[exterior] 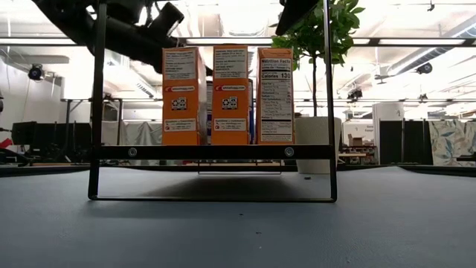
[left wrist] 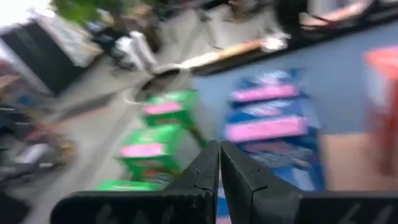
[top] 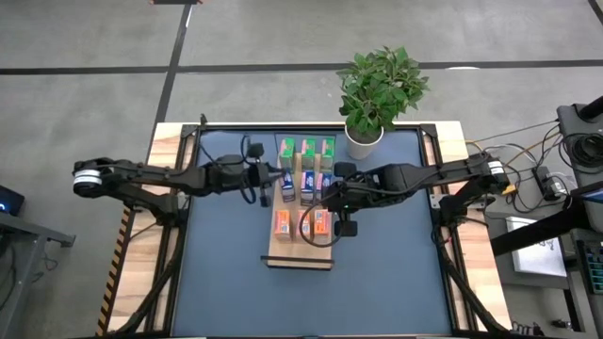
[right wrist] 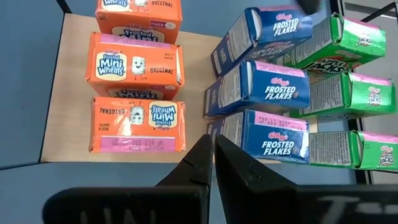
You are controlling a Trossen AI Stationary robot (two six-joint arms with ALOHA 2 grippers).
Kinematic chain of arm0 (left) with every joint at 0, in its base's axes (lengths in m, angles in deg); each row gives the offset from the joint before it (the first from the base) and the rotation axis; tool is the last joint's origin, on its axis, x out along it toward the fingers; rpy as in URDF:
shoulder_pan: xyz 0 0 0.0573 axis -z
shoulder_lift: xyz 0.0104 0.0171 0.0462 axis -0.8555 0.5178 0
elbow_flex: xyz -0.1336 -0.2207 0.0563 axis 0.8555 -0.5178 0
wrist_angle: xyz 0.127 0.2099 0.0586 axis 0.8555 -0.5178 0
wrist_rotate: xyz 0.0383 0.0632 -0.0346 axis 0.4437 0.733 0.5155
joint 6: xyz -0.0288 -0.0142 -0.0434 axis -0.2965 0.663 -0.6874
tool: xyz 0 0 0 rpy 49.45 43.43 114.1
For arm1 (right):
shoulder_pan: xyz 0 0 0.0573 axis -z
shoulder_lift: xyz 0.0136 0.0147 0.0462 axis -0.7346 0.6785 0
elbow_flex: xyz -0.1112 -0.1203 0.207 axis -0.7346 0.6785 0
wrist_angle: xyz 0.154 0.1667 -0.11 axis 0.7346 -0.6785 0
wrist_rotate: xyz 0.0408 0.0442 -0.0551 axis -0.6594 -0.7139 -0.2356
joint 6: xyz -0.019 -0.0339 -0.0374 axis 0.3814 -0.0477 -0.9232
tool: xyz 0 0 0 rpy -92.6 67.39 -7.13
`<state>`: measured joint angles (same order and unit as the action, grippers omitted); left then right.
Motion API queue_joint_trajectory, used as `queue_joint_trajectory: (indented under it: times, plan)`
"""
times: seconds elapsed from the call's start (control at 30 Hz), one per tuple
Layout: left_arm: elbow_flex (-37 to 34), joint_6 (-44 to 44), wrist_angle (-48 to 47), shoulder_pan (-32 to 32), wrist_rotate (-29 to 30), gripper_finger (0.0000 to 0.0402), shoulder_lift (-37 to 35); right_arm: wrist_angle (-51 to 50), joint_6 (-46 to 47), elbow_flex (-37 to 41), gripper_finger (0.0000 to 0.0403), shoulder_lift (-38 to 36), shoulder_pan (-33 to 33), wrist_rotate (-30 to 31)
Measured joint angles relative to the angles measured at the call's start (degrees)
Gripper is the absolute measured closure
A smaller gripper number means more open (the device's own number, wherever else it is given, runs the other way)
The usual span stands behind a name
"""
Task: Stack cereal on shelf
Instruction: Put the blue cereal box on the shelf aligned with the other blue cereal boxes
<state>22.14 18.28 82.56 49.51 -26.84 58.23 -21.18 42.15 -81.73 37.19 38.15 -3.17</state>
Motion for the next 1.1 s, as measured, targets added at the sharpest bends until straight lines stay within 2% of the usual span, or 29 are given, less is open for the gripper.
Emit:
queue_joint_trajectory:
  times: [0.1, 0.2, 0.73, 0.87, 1.1]
  plan:
    - [1.03, -1.78, -5.06, 0.09, -3.35, 0.0402, 0.65, -0.01, 0.23, 0.27, 0.0394, 0.00, 0.00, -0.02]
    - [1.82, -2.37, -8.77, 0.28, -3.46, 0.0402, 1.64, -0.03, 0.26, 0.32, 0.0394, 0.00, -0.02, -0.02]
    - [3.92, 2.80, -12.70, 0.37, -6.98, 0.0402, 0.61, 0.00, 1.23, 0.43, 0.0394, 0.09, -0.02, -0.02]
    - [6.78, 2.62, -17.36, 0.40, -9.47, 0.0402, 0.18, -0.02, 1.25, 0.43, 0.0394, 0.09, -0.02, -0.02]
    - [9.33, 0.83, -25.91, 0.72, -9.52, 0.0402, -1.32, 0.07, 1.16, 1.03, 0.0394, 0.09, -0.14, 0.02]
